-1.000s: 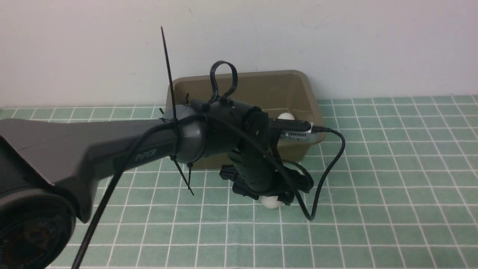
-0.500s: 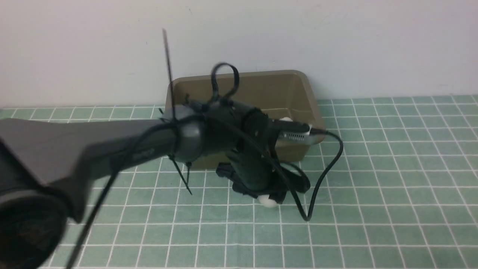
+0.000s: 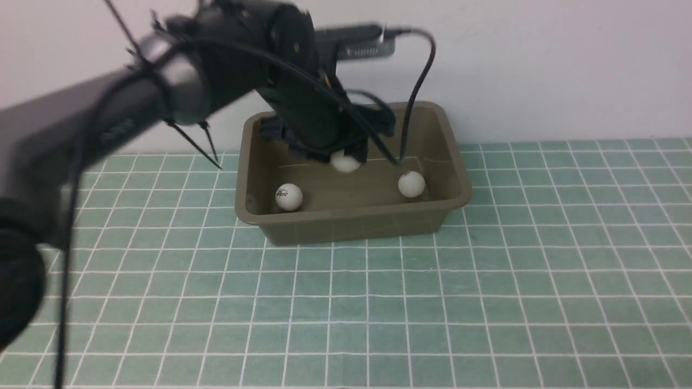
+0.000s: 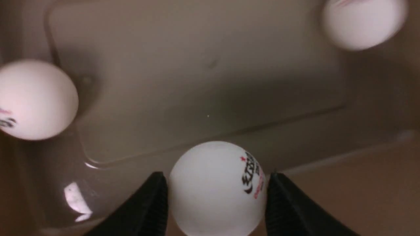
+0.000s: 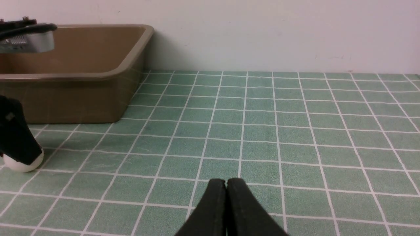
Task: Put the table tennis balls in the box on the green coffee tablecloth.
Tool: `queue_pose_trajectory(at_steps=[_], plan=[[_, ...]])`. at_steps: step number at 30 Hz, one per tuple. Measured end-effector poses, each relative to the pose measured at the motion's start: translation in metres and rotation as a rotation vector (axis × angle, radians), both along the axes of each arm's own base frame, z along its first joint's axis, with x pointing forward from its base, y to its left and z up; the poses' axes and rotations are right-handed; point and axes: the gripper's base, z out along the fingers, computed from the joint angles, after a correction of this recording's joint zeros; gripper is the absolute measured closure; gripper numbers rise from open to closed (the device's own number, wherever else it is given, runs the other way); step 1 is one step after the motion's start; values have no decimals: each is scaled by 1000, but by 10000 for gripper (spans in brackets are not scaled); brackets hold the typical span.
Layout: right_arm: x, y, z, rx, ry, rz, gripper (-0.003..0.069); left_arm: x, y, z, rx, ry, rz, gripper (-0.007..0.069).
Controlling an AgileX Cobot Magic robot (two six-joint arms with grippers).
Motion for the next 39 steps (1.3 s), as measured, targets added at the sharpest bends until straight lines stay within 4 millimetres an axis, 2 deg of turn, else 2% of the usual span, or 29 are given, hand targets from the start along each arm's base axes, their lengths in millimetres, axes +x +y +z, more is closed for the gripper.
queue_pose_trajectory(at_steps=[2, 4, 7, 9, 10, 15, 17, 19, 24, 27, 28, 31, 39], plan=[[0, 0, 0, 0, 0, 0, 676, 2, 1, -10, 12, 18, 3, 252], [0, 0, 0, 0, 0, 0, 676, 3, 1, -11, 16, 17, 2, 193], [0, 0, 0, 0, 0, 0, 676, 0, 3, 4, 5, -2, 5, 132], [0, 0, 0, 0, 0, 0, 676, -6, 6, 21, 12, -10, 1, 155], [0, 0, 0, 0, 0, 0, 676, -10, 9, 33, 24, -18, -5, 195], [0, 0, 0, 0, 0, 0, 676, -54, 41, 127, 108, -119, -28, 560], [0, 0, 0, 0, 0, 0, 676, -75, 55, 150, 147, -140, -29, 606], [0, 0, 0, 0, 0, 0, 676, -111, 75, 161, 179, -147, -29, 627], [0, 0, 0, 0, 0, 0, 676, -190, 105, 127, 73, -154, -49, 626], [0, 0, 0, 0, 1, 0, 676, -232, 119, 99, -56, -250, -45, 626], [0, 0, 0, 0, 1, 0, 676, -243, 124, 96, -100, -311, -37, 626], [0, 0, 0, 0, 1, 0, 676, -270, 137, 79, -159, -409, -24, 626], [0, 0, 0, 0, 1, 0, 676, -306, 156, 57, -179, -480, -27, 626]])
